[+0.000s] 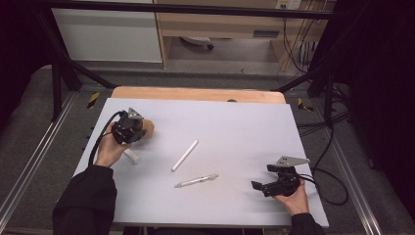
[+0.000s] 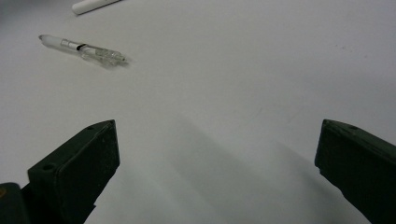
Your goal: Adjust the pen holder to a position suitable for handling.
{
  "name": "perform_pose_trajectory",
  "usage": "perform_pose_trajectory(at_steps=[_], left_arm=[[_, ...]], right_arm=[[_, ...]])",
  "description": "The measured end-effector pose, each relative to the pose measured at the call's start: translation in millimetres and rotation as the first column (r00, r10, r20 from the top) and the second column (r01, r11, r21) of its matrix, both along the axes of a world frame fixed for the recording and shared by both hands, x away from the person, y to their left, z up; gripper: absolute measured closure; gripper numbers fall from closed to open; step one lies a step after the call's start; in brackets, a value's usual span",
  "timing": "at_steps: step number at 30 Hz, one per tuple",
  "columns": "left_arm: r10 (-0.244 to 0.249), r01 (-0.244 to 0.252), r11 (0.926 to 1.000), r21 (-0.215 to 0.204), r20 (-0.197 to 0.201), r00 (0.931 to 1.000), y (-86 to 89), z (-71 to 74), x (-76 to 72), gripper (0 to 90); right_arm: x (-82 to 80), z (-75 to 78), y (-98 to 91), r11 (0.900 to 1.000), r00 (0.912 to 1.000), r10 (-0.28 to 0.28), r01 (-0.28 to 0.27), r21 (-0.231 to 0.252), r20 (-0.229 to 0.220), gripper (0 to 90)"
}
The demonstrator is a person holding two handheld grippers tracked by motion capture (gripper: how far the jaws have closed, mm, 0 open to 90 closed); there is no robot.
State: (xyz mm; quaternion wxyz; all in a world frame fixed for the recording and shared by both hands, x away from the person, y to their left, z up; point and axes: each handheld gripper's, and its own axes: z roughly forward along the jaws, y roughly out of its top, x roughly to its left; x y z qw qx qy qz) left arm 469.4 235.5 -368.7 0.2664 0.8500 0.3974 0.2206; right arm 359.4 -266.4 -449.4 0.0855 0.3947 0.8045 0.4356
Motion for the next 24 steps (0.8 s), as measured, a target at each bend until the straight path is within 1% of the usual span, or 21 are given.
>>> perform_pose_trajectory(at_steps=[6, 11, 18, 22, 24], left_arm=[[0.009, -0.009, 0.9996, -0.027, 0.012, 0.9999, -8.2, 6.1, -8.7, 83.4], [0.015, -0.015, 0.9991, -0.040, 0.010, 0.9998, -21.5, 7.0, -15.9, 83.3], [0.006, -0.005, 0.9989, -0.048, 0.006, 1.0000, -46.1, 5.4, -23.0, 83.4], [-0.015, 0.015, 0.9993, -0.033, 0.008, 0.9999, -64.0, 3.2, -24.4, 83.3], [-0.015, 0.015, 0.9993, -0.034, 0.004, 0.9999, -73.0, 2.3, -23.8, 83.3]], right_arm=[[0.1, -0.1, 0.2, 1.0000, 1.0000, 0.001, -0.001, -0.001, -0.001, 0.6], [-0.1, 0.0, 0.3, 1.0000, 1.0000, 0.001, -0.001, -0.001, -0.004, 0.6], [0.0, 0.0, 0.3, 1.0000, 1.0000, 0.001, -0.001, 0.000, -0.001, 0.6], [0.1, 0.0, 0.2, 1.0000, 1.0000, 0.002, -0.002, -0.001, 0.000, 0.6], [0.0, 0.1, 0.1, 1.0000, 1.0000, 0.002, -0.002, 0.000, 0.000, 0.6]])
